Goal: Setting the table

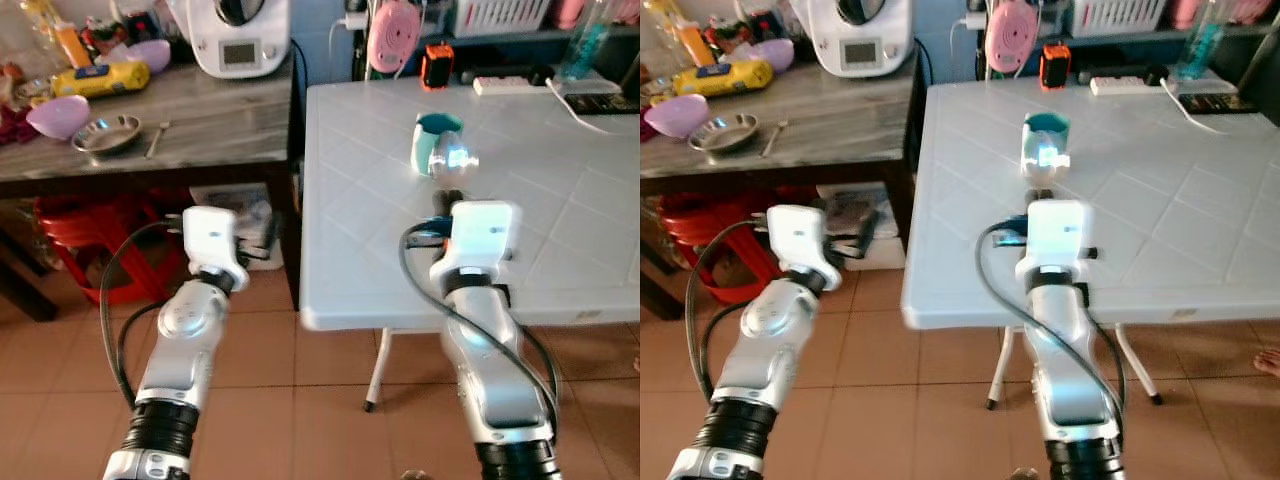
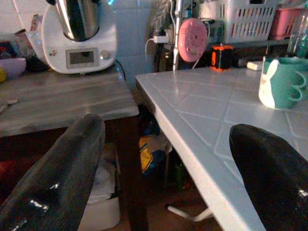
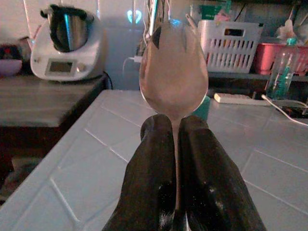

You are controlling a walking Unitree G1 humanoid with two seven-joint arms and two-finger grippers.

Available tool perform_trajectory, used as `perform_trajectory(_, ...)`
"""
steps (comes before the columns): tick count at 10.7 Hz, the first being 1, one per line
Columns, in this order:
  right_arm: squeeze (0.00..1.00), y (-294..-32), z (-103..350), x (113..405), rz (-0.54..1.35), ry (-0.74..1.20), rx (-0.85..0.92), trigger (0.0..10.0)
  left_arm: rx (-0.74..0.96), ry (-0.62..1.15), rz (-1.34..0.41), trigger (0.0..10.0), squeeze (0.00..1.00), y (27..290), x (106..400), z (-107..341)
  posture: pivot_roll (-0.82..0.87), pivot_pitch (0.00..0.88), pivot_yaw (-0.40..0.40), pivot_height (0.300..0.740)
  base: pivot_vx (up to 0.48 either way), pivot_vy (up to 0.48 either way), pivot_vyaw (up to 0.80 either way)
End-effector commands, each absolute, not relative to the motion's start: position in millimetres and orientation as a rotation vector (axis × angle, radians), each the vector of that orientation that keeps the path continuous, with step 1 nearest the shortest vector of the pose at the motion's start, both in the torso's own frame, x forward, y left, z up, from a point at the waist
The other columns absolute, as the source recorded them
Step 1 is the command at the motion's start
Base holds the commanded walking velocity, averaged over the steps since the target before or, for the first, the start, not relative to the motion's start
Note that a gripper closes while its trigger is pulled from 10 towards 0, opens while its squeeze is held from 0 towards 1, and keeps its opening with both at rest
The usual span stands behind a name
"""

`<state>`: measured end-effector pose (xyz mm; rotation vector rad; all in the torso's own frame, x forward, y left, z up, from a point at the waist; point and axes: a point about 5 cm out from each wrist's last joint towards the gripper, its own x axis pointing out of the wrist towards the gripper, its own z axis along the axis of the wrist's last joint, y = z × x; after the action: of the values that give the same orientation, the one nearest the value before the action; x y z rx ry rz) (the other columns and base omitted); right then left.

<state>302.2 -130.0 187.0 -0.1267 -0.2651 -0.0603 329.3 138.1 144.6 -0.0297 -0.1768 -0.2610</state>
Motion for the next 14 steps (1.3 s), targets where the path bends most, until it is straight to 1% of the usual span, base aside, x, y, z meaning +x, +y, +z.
perform_trajectory(1,0.00,-134.3,189.1,301.4,-0.070,-0.280,-0.139,10.0,-0.022,-0.179,-0.274,10.0,0.00,135.2,329.7,145.4,-0.18,0.078,0.121,0.740,0.000,0.364,0.00)
perform_trajectory(5,0.00,-135.1,187.7,301.0,-0.056,-0.276,-0.161,10.0,-0.025,-0.177,-0.276,10.0,0.00,130.8,329.6,144.2,-0.19,0.077,0.119,0.740,0.000,0.364,0.00)
perform_trajectory(8,0.00,-136.5,187.0,301.9,-0.052,-0.274,-0.156,10.0,-0.027,-0.174,-0.279,10.0,0.00,128.7,328.9,142.9,-0.19,0.076,0.119,0.740,0.000,0.371,0.53)
perform_trajectory(14,0.00,-136.7,185.6,301.9,-0.061,-0.274,-0.145,10.0,-0.025,-0.176,-0.288,10.0,0.00,125.9,329.9,144.1,-0.19,0.075,0.125,0.740,0.000,0.378,0.00)
